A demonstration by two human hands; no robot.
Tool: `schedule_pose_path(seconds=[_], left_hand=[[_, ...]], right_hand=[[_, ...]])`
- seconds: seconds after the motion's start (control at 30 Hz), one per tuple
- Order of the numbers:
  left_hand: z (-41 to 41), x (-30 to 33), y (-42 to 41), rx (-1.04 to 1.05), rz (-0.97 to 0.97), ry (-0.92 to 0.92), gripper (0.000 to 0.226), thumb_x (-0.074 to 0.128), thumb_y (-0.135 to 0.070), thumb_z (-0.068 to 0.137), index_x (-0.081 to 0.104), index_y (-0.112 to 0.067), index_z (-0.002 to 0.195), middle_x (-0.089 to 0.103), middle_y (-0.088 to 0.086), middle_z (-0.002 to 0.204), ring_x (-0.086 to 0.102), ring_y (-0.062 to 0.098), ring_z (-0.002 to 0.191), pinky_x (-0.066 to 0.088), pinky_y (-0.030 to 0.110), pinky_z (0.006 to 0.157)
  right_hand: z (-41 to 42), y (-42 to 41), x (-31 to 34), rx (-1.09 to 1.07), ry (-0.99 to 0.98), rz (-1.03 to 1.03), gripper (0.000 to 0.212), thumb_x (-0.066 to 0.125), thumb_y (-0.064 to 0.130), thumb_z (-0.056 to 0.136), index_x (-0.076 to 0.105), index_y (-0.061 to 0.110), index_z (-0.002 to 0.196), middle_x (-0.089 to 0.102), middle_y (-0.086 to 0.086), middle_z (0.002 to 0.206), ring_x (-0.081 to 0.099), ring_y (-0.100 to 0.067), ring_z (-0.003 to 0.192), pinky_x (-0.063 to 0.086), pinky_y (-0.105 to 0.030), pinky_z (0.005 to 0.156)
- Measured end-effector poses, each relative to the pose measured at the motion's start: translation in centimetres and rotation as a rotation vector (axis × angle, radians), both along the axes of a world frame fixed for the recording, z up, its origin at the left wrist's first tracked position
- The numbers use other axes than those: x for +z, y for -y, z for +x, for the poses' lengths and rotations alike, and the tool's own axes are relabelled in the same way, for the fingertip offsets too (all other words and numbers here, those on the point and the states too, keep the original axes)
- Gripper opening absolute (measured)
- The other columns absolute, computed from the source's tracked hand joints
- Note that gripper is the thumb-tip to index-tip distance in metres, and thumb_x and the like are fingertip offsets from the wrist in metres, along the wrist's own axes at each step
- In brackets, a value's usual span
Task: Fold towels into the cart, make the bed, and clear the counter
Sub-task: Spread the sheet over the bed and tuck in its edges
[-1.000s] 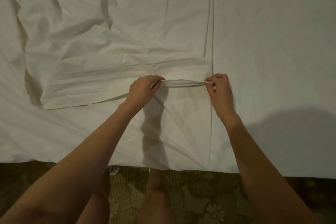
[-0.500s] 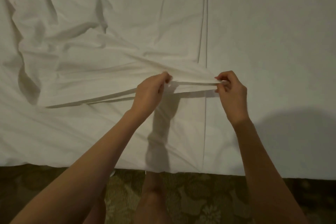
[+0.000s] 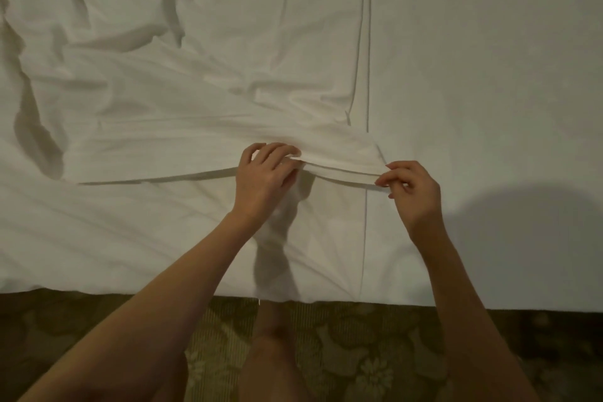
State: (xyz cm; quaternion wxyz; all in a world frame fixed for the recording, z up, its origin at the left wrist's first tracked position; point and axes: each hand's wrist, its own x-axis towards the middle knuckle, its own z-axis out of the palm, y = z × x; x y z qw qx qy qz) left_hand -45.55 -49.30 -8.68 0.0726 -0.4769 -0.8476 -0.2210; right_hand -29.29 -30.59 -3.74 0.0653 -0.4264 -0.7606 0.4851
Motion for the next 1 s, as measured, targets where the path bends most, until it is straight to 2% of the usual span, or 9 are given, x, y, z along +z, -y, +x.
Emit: schedule_pose_path(seconds=[0.13,0.23,0.37,0.43,0.57,0.67,0.77,0.87,1.0], left_hand=[[0.5,0.4,1.3,0.011,-0.032,0.019,0.006,0.067,-0.014,0.08,0.071,-0.017,0.084,0.07,-0.002,0.095,0.061,0.019,0.088,0.041,0.032,0.075],[1.6,0.7,2.4,0.004,-0.059,0.092,0.009,0.06,-0.015,0.081,0.069,-0.013,0.08,0.067,0.001,0.086,0.06,0.022,0.074,0.04,0.03,0.065],[4.3,1.1,3.7,0.064,-0.11,0.284,0.02,0.05,-0.019,0.083,0.067,-0.011,0.078,0.065,0.0,0.075,0.058,0.02,0.063,0.043,0.029,0.055],[5.5,1.1,4.4,0.086,-0.132,0.349,0.023,0.047,-0.022,0.082,0.067,-0.011,0.079,0.066,-0.001,0.074,0.058,0.019,0.063,0.041,0.026,0.056],[7.1,1.3,6.1,0.109,-0.126,0.391,0.025,0.044,-0.025,0.078,0.067,-0.013,0.076,0.066,-0.003,0.07,0.058,0.018,0.061,0.037,0.023,0.058],[8.5,1.8,7.2,0.082,-0.121,0.397,0.03,0.042,-0.029,0.077,0.067,-0.013,0.077,0.067,-0.002,0.071,0.06,0.02,0.063,0.037,0.023,0.058],[10.1,2.6,8.0,0.018,-0.098,0.379,0.026,0.047,-0.028,0.079,0.068,-0.011,0.08,0.067,0.001,0.073,0.061,0.023,0.065,0.036,0.024,0.058],[11.9,2.7,10.6,0.01,-0.124,0.377,0.016,0.059,-0.02,0.082,0.068,-0.01,0.087,0.068,0.004,0.079,0.062,0.025,0.073,0.033,0.025,0.061],[15.1,2.6,14.6,-0.039,-0.233,0.425,0.02,0.055,-0.024,0.089,0.067,-0.012,0.1,0.067,0.003,0.093,0.06,0.023,0.086,0.034,0.027,0.065]], right_hand=[[0.4,1.1,-0.5,-0.025,0.014,0.019,0.035,0.049,-0.016,0.084,0.07,0.01,0.074,0.055,0.003,0.095,0.055,0.014,0.083,0.047,-0.015,0.079],[1.1,2.2,-0.9,0.02,0.038,0.065,0.03,0.051,-0.015,0.085,0.072,0.006,0.078,0.058,0.002,0.091,0.054,0.015,0.082,0.041,-0.004,0.076],[3.3,4.1,-1.4,0.112,0.046,0.157,0.025,0.054,-0.013,0.085,0.073,0.003,0.087,0.066,-0.007,0.093,0.057,-0.004,0.081,0.039,-0.002,0.075],[4.6,5.1,-1.5,0.113,0.057,0.171,0.023,0.055,-0.012,0.086,0.073,0.002,0.09,0.066,-0.009,0.095,0.058,-0.012,0.084,0.038,0.0,0.075],[7.4,8.2,-1.5,0.109,0.096,0.148,0.022,0.054,-0.009,0.088,0.072,0.002,0.095,0.062,-0.003,0.097,0.056,-0.012,0.087,0.037,0.0,0.077],[9.4,10.0,-1.6,0.086,0.098,0.233,0.024,0.053,-0.011,0.087,0.072,0.0,0.097,0.061,-0.007,0.099,0.055,-0.013,0.089,0.035,0.002,0.078],[11.2,11.5,-1.3,0.048,0.093,0.335,0.024,0.051,-0.01,0.088,0.072,0.0,0.097,0.063,-0.013,0.103,0.054,-0.013,0.091,0.035,-0.004,0.081],[13.3,14.2,-1.2,0.074,0.128,0.319,0.024,0.05,-0.007,0.09,0.071,-0.001,0.1,0.062,-0.012,0.106,0.053,-0.012,0.092,0.033,-0.008,0.084],[16.7,17.9,-1.6,0.098,0.194,0.32,0.025,0.05,-0.009,0.09,0.07,-0.003,0.103,0.062,-0.016,0.107,0.057,-0.02,0.094,0.032,-0.008,0.086]])
